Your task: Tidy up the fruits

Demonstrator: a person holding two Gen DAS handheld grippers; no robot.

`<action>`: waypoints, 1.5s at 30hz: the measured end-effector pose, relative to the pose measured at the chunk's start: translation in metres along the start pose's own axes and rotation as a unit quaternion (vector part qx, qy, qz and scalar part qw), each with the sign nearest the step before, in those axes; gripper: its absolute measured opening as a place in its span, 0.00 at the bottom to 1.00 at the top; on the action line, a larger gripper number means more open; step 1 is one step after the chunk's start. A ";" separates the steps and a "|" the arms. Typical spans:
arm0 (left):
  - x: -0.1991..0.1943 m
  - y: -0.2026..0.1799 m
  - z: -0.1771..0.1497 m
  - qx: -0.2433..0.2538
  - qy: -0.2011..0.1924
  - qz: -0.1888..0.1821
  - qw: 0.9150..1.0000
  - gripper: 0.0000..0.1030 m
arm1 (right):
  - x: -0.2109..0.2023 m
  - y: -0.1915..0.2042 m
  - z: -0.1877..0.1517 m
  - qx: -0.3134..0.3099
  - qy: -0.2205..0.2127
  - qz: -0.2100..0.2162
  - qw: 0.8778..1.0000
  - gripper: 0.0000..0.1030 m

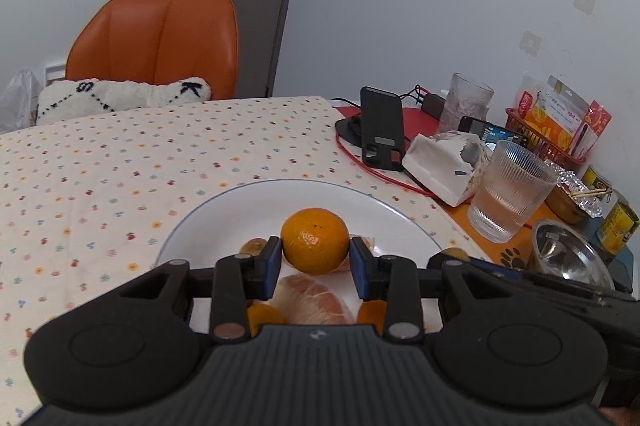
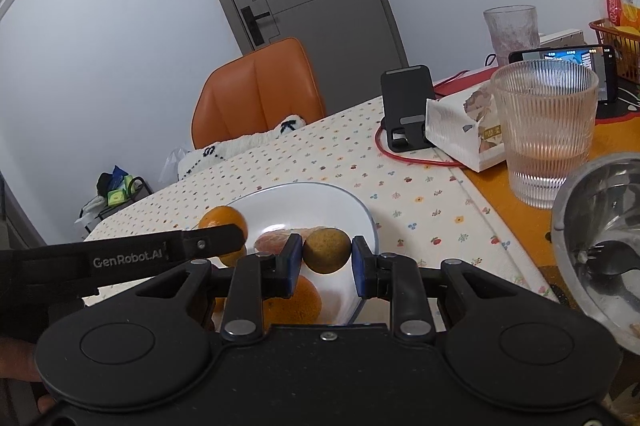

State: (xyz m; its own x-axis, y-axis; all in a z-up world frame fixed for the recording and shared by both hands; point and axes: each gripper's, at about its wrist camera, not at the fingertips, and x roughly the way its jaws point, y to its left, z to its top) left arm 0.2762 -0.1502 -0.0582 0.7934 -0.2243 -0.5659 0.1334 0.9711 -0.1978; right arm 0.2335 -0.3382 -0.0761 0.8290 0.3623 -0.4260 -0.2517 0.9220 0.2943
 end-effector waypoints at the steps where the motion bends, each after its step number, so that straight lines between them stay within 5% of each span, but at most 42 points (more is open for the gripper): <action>1: 0.001 -0.001 0.000 -0.001 -0.001 -0.004 1.000 0.34 | 0.001 -0.001 0.000 0.001 0.000 0.001 1.000 0.24; 7: -0.004 -0.002 0.003 -0.002 -0.015 -0.020 1.000 0.37 | 0.004 0.000 0.000 0.001 0.000 0.000 1.000 0.24; 18: -0.016 0.022 0.000 -0.015 -0.007 0.023 1.000 0.38 | 0.011 0.002 0.004 0.004 -0.006 0.004 1.000 0.30; 27: -0.026 0.030 -0.001 -0.015 -0.007 0.042 0.999 0.53 | 0.002 0.003 0.003 0.008 -0.012 0.007 1.000 0.36; 32: -0.032 0.030 -0.004 -0.012 -0.005 0.051 0.999 0.68 | -0.005 0.007 0.003 0.006 -0.011 0.010 1.000 0.52; 45: -0.065 0.045 -0.009 -0.024 -0.004 0.076 0.997 0.82 | -0.024 0.027 0.003 -0.021 -0.009 0.028 0.999 0.70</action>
State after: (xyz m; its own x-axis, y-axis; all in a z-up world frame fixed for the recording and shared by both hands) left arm 0.2254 -0.0923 -0.0370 0.8071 -0.0748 -0.5856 -0.0167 0.9887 -0.1492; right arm 0.2078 -0.3223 -0.0550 0.8216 0.4118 -0.3942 -0.3189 0.9052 0.2810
